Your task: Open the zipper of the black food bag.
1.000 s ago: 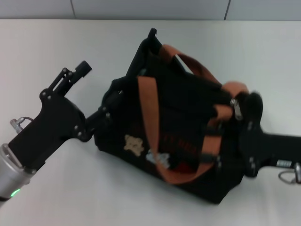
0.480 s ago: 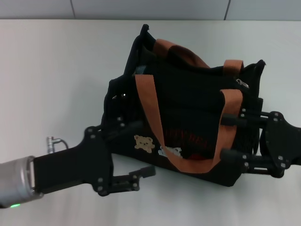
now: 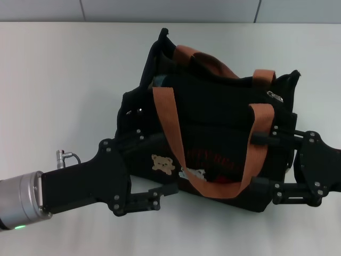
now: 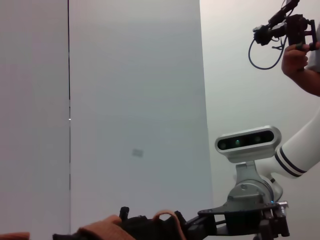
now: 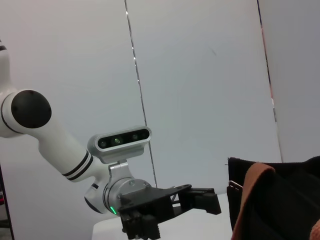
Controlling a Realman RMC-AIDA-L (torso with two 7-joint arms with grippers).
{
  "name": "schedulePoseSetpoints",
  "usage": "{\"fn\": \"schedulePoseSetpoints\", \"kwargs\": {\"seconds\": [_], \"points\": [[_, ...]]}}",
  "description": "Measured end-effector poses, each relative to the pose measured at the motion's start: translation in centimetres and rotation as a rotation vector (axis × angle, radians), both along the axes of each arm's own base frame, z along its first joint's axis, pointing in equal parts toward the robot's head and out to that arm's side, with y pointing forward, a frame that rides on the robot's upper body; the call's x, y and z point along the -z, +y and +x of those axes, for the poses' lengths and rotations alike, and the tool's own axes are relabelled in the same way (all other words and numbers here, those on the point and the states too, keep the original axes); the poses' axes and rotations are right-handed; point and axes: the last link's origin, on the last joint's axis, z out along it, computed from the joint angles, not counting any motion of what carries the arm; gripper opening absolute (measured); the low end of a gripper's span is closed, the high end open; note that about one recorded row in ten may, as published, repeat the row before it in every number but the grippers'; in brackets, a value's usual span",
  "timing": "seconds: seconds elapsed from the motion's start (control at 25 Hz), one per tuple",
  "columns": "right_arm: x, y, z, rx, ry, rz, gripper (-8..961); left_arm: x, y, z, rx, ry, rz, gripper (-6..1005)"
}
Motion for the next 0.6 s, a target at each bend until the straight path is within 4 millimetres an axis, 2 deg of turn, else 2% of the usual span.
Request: {"fn": "schedulePoseSetpoints", "kwargs": {"seconds": [0.6], "points": [[0.09, -0.14, 0.22, -0.013, -0.007, 0.036, 839, -0.03, 0.07, 0.08, 0.005, -0.004, 0.013, 825]]}}
